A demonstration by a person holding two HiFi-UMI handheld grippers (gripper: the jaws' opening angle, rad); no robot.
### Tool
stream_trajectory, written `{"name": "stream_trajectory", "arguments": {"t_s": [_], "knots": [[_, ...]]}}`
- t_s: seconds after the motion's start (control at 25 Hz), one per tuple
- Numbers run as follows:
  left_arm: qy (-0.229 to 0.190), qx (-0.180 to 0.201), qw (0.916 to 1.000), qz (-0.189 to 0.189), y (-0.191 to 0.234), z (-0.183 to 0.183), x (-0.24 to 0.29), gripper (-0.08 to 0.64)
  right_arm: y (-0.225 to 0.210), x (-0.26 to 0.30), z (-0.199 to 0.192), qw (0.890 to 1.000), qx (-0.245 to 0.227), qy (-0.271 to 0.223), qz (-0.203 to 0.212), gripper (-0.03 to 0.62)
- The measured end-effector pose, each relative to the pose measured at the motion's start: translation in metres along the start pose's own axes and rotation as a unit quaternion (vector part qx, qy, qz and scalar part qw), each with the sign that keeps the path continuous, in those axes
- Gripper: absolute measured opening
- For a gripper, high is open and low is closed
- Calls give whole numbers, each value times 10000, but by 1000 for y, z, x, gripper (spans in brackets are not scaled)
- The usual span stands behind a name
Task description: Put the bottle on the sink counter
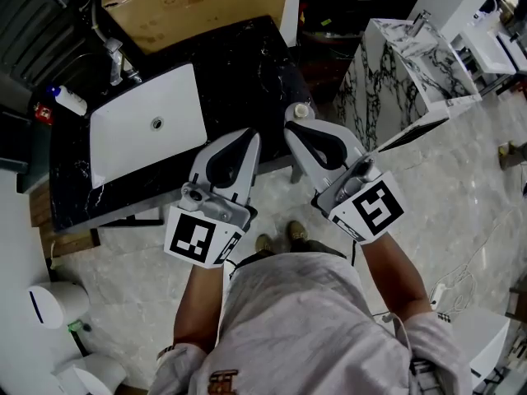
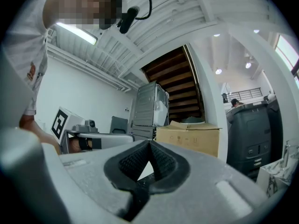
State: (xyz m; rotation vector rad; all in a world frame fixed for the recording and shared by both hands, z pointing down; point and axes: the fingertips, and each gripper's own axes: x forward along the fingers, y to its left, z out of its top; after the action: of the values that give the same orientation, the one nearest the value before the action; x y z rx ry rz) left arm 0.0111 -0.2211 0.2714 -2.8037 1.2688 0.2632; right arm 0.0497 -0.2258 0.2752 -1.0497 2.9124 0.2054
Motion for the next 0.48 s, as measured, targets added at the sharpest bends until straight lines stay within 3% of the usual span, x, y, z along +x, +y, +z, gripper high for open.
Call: {"name": "stream_trajectory", "arguments": {"t_s": [0.48], "knots": [[16,0,10000,18,-2,-2,-1,0,-1,-5,-1,10000,-11,3,0,0]]}}
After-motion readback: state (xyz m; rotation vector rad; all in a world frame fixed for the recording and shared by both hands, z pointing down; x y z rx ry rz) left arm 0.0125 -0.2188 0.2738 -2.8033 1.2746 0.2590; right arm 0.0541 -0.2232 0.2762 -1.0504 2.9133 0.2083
